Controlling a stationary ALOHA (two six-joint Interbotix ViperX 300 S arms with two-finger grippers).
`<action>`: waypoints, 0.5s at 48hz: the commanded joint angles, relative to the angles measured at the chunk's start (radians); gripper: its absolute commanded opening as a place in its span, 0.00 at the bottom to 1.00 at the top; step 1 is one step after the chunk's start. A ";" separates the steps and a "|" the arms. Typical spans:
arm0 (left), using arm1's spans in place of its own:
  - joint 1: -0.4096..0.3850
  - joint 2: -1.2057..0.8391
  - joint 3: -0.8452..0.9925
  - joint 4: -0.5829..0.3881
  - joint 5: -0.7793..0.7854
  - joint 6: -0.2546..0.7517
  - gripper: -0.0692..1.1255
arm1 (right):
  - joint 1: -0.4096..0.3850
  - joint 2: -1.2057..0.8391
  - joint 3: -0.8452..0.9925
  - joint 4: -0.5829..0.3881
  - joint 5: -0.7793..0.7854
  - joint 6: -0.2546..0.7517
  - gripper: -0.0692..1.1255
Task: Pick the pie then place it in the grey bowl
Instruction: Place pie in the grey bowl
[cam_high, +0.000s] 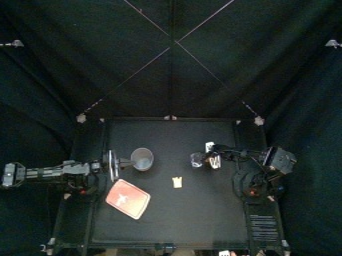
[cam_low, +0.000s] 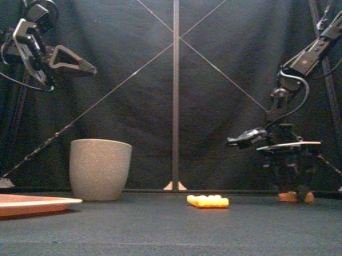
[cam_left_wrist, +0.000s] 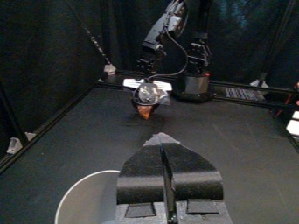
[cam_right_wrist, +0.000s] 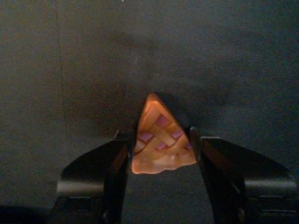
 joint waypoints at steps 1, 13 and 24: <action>0.006 0.003 -0.011 -0.006 -0.009 0.002 0.07 | -0.003 -0.014 -0.017 0.005 0.000 0.002 0.65; 0.006 0.003 -0.011 -0.012 -0.008 0.002 0.07 | 0.081 -0.075 -0.127 0.127 -0.031 0.023 0.63; 0.006 0.003 -0.011 -0.012 -0.006 -0.002 0.07 | 0.186 -0.080 -0.270 0.411 -0.209 0.018 0.63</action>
